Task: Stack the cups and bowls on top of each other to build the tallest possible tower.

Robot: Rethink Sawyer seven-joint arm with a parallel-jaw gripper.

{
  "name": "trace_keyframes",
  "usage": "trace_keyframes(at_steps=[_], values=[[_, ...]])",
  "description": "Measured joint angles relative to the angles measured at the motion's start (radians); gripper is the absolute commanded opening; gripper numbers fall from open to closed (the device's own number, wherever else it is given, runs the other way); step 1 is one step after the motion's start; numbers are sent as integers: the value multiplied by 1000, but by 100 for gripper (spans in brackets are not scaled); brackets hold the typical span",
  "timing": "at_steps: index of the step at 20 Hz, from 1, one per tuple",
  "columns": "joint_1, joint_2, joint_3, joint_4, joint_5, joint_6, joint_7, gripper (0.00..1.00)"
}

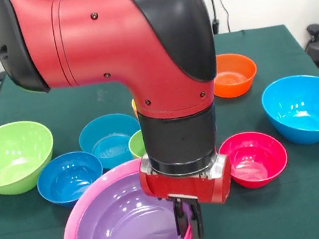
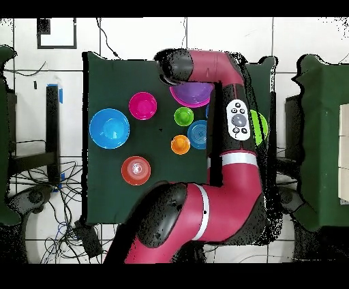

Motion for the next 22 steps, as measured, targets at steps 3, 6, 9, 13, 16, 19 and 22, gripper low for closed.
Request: trace_keyframes(at_steps=[3, 6, 9, 13, 16, 19, 22], values=[[0, 4, -1, 1, -1, -19, 0, 0], [0, 7, -3, 7, -2, -46, 0, 0], [0, 6, -7, 16, -1, -66, 0, 0], [0, 6, -11, 34, 0, -82, 0, 0], [0, 2, -14, 55, 1, -84, 0, 0], [0, -7, -18, 83, 4, -84, 0, 0], [0, -15, -21, 107, 6, -85, 0, 0]])
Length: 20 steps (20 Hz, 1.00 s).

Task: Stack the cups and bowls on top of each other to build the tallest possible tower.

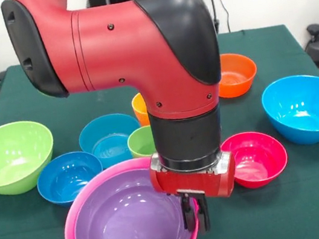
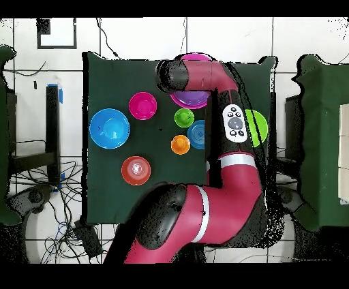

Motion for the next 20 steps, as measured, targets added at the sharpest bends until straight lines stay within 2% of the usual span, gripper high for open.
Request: trace_keyframes(at_steps=[10, 11, 20], values=[[2, -42, -37, 73, 25, 0, 0, 0], [2, -49, -43, 82, 25, -1, 0, 100], [2, -31, -82, 126, 25, -12, 0, 100]])
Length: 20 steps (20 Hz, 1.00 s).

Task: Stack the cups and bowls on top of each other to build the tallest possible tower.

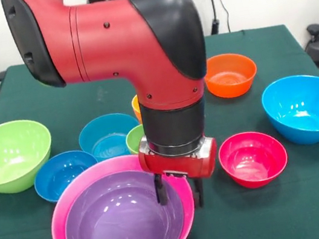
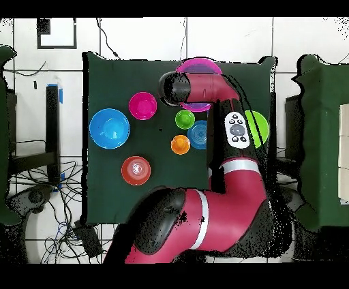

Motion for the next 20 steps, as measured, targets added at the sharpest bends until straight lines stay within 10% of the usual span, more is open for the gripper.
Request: trace_keyframes(at_steps=[20], values=[[6, -48, -55, 108, 49, 25, 0, 100]])
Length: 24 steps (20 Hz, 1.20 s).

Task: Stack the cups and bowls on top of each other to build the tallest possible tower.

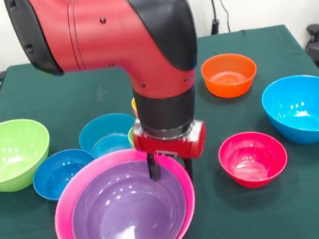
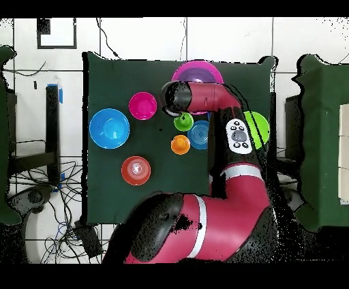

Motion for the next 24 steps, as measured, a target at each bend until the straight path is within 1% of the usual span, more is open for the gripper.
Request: trace_keyframes(at_steps=[4, 5, 8, 9, 17, 24], values=[[6, -35, -11, 28, 30, 63, 0, 100], [7, -51, -15, 37, 45, 97, 0, 100], [8, -66, -16, 45, 56, 126, 0, 100], [8, -82, -17, 56, 67, 144, 0, 100], [8, -125, -17, 97, 90, 161, 0, 100], [7, -112, -16, 98, 91, 161, 0, 100]])
